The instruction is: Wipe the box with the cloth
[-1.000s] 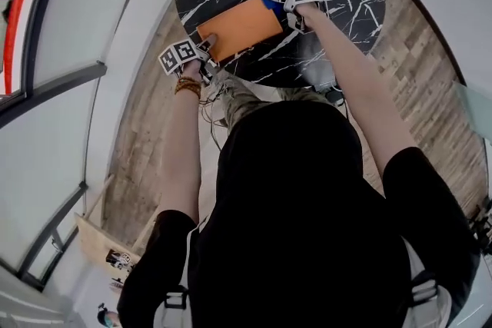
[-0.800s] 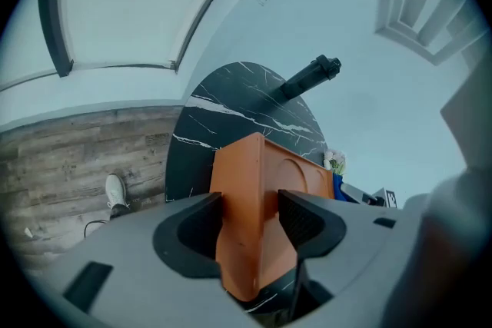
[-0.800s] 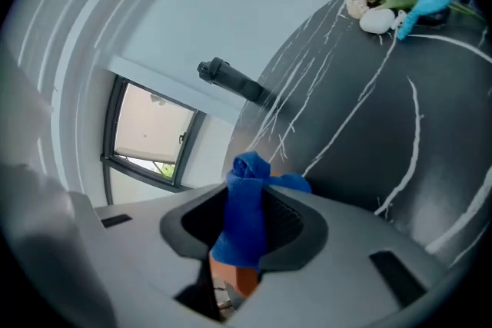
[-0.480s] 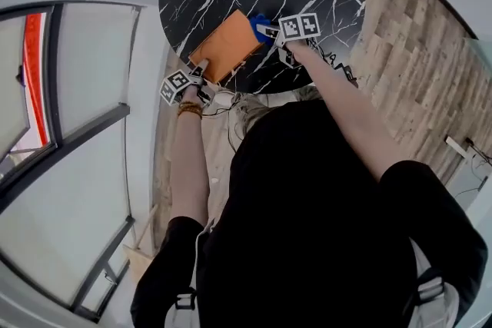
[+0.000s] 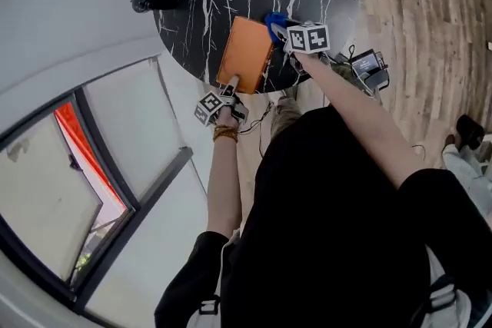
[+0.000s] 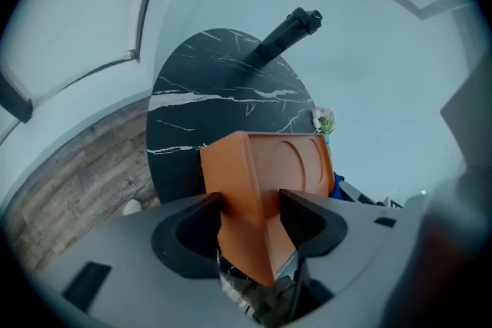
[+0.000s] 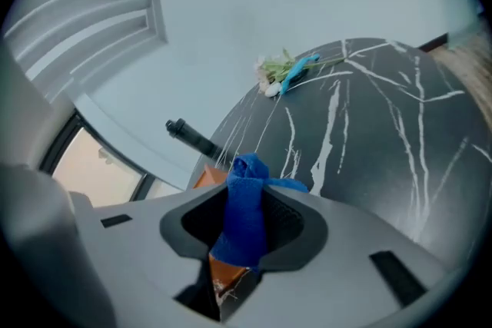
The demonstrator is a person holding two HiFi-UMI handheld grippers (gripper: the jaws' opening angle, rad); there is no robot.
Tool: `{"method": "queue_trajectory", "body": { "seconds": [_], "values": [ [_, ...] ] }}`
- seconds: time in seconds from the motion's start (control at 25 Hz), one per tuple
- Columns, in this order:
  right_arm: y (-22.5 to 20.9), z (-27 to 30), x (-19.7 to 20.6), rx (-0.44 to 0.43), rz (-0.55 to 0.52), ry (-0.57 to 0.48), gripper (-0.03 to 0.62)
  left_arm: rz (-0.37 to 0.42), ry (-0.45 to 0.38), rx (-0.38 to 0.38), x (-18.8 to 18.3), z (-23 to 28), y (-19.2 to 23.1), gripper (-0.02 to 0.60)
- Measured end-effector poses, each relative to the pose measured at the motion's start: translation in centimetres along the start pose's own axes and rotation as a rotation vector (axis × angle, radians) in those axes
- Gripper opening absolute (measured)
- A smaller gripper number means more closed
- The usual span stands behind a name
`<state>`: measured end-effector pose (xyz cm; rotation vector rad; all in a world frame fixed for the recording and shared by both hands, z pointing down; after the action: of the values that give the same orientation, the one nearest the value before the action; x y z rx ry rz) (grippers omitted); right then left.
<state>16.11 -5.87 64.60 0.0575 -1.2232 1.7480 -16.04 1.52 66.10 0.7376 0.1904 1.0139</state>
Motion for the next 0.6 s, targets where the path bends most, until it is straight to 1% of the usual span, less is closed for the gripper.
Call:
{"method": "queue_trajectory", "body": {
  "seconds": [0.12, 0.2, 0.28, 0.36, 0.44, 0.6],
  "values": [
    [0.7, -0.8, 1.5, 0.122, 0.117, -0.172, 0.112, 0.013, -0.011, 0.029, -0.4, 0.0, 0.3, 0.244],
    [1.0, -1.4, 2.7, 0.173, 0.228, -0.282, 0.112, 0.016, 0.029, 0.053, -0.6, 0.0, 0.6, 0.252],
    [1.1, -1.9, 4.0, 0.209, 0.316, -0.358, 0.112, 0.035, 0.086, 0.079, -0.9, 0.4, 0.8, 0.258],
    [1.5, -1.7, 4.9, 0.238, 0.325, -0.363, 0.112, 0.069, 0.13, 0.093, -1.2, 0.7, 0.8, 0.266],
    [2.5, -1.6, 6.3, 0.256, 0.288, -0.339, 0.112, 0.093, 0.163, 0.091, -1.5, 0.4, 0.9, 0.275],
    [2.4, -1.9, 6.8, 0.237, 0.294, -0.334, 0.112, 0.1, 0.226, 0.101, -1.6, 0.7, 0.8, 0.278]
  ]
}}
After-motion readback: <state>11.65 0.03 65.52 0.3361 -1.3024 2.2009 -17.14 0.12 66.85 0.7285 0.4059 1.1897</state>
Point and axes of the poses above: the fingertips, and each gripper's own axes: z forward along the fingers, y to its left, x out of its underside, the point moved 7 cm from there along -z, backward along the fingers, and after that the axes turned 7 degrees about -y, right-handed, at the moved point
